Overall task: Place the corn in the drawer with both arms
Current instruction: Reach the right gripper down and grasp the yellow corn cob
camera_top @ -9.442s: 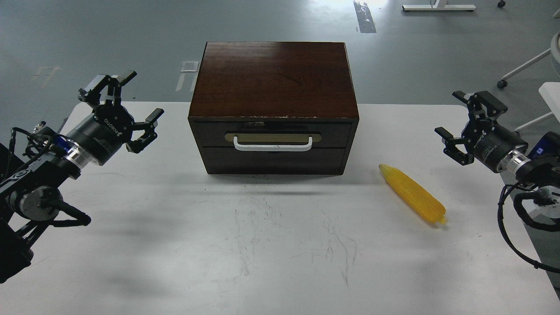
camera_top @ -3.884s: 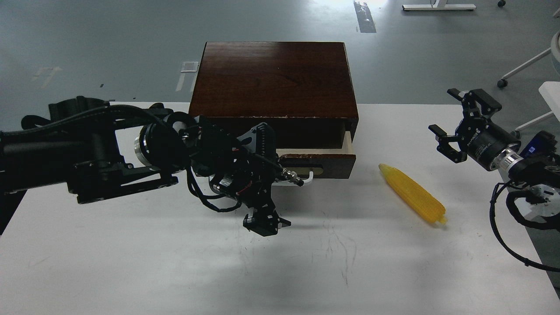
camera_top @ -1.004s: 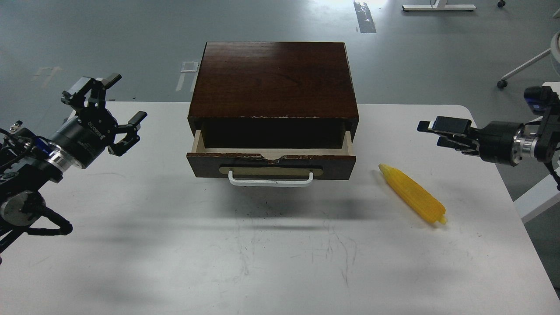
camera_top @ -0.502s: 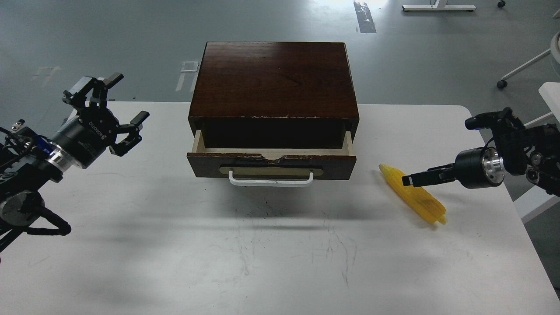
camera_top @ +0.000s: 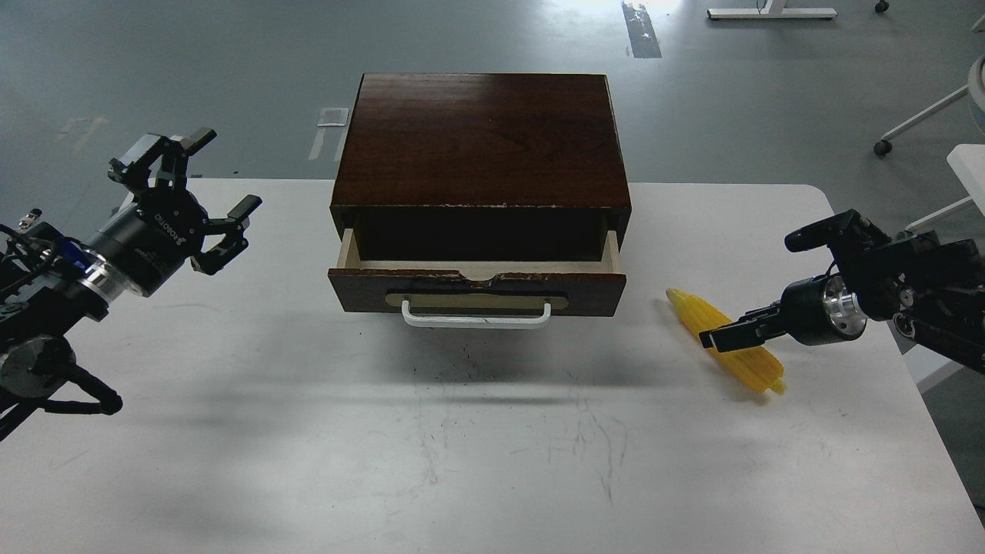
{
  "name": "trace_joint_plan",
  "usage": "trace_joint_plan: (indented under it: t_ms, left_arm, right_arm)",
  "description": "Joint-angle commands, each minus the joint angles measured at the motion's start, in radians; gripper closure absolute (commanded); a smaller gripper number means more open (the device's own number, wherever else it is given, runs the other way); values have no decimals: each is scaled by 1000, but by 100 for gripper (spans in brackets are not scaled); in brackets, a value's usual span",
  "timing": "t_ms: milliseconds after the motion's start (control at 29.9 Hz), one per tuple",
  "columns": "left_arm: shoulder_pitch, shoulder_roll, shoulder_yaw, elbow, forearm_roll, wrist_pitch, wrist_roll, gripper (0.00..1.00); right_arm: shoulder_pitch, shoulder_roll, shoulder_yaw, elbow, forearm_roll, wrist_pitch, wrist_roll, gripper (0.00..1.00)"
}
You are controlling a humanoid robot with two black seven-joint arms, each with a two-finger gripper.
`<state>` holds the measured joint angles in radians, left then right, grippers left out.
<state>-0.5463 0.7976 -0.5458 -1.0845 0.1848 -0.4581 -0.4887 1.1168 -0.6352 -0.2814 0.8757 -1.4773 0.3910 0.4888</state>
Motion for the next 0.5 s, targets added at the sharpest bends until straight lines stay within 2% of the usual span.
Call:
trace_joint_plan:
  t_ms: [0,33,100,201,268,335,469]
  left_arm:
    - [-1,2,0,0,2,-14,0,1]
    - [-1,3,0,0,1,-16,0,1]
    - [-1,6,-2,0,1,-17,0,1]
    - [-1,12,-2,0,1,-22,0,1]
    - [-1,18,-2,-2,1,-24,0,1]
    - [-1,21,-2,-2,1,-31,0,1]
    - [-1,26,-2,-2,1,-31,0,1]
  right_arm:
    - [0,3,-21,-1,0,0,0,20]
    - [-2,3,-22,-1,0,0,0,25]
    - [-3,3,-22,-1,0,0,0,49]
    - [-3,3,-22,-1,0,0,0,62]
    - [-3,3,-22,0,0,0,0,81]
    - [-2,2,-22,0,0,0,0,89]
    - [6,-4,-38,8,-1,0,0,94]
